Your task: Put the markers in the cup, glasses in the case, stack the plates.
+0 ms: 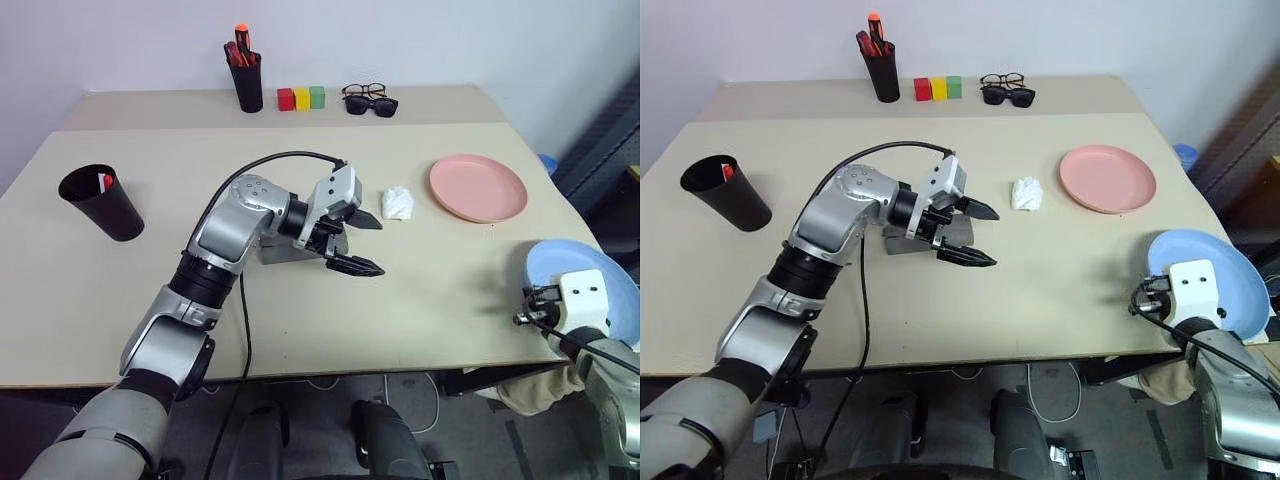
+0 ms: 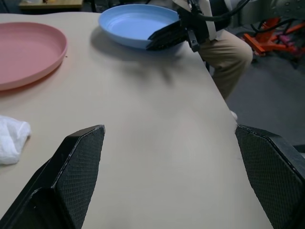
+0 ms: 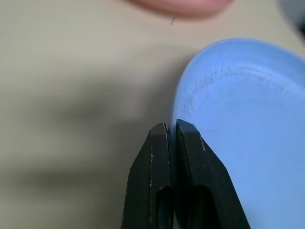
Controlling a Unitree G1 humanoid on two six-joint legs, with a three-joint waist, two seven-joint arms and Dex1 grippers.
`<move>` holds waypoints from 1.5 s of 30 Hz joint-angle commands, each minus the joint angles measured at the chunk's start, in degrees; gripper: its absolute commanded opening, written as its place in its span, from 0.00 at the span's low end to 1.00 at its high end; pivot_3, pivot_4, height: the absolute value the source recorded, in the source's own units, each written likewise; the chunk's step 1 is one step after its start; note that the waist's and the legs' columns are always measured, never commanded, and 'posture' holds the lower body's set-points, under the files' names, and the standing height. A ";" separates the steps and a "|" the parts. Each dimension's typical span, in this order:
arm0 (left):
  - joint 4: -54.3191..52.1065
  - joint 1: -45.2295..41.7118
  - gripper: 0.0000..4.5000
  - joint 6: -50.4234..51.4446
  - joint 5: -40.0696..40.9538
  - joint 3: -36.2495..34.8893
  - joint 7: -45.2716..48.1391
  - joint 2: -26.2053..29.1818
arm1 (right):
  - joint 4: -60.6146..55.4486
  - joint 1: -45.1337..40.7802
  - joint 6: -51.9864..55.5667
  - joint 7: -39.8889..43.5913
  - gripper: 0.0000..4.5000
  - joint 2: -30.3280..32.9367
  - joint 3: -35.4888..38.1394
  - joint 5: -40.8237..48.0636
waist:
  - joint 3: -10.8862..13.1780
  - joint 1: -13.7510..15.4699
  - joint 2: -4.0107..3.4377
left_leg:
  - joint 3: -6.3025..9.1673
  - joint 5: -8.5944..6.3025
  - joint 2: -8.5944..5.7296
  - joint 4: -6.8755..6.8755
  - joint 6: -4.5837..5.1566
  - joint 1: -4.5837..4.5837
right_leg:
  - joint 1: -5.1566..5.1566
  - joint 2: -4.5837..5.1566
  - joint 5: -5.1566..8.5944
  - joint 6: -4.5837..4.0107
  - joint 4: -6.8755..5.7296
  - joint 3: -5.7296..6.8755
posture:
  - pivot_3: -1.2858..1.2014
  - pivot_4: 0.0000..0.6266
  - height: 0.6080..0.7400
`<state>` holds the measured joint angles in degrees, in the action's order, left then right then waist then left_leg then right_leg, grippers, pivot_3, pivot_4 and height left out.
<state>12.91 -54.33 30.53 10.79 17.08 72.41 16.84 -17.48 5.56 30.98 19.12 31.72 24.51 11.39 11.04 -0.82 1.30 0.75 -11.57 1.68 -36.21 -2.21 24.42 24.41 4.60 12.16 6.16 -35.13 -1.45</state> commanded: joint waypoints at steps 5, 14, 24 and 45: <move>1.53 0.20 1.00 4.16 -1.33 -2.28 -14.17 -3.36 | 2.65 -10.62 -5.68 0.86 0.01 5.81 -5.56 -4.90 | 0.01 0.07 0.00 | 0.00 0.00 -0.01 0.01 0.00 0.01 | 0.00 -0.01 0.00 0.02 0.00 0.00 | 0.52 0.24 1.00; -0.55 1.22 1.00 8.88 -0.15 -6.50 -28.73 -9.37 | 30.44 -31.76 -21.24 7.82 0.01 7.28 -17.69 -10.42 | 0.03 -0.02 -0.03 | 0.01 0.01 -0.03 0.03 0.01 0.01 | 0.00 -0.02 -0.02 0.04 0.01 -0.01 | 0.52 0.24 1.00; -9.83 5.70 1.00 15.97 2.50 -6.75 -33.16 -9.59 | 58.78 -47.98 -36.88 10.75 0.15 4.75 -24.05 -14.58 | 0.04 -0.40 -0.05 | 0.01 0.01 -0.04 0.07 0.00 0.00 | 0.00 -0.02 -0.11 0.26 -0.01 -0.01 | 0.52 0.24 1.00; -16.65 11.11 1.00 17.82 4.56 -5.14 -30.67 1.83 | 66.72 -55.43 -34.78 20.86 0.87 -7.98 -20.18 -3.11 | 0.05 -0.34 -0.10 | 0.04 0.02 -0.04 0.08 0.00 -0.06 | -0.02 -0.05 -0.13 0.29 -0.11 -0.03 | 0.52 0.24 1.00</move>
<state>-1.37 -42.81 49.15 14.95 12.58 41.44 18.53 49.26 -48.87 -3.69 39.76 23.91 3.44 7.50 11.09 -1.16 1.20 0.79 -11.55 1.64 -36.14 -2.22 24.37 24.38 4.56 12.03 6.44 -35.24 -1.48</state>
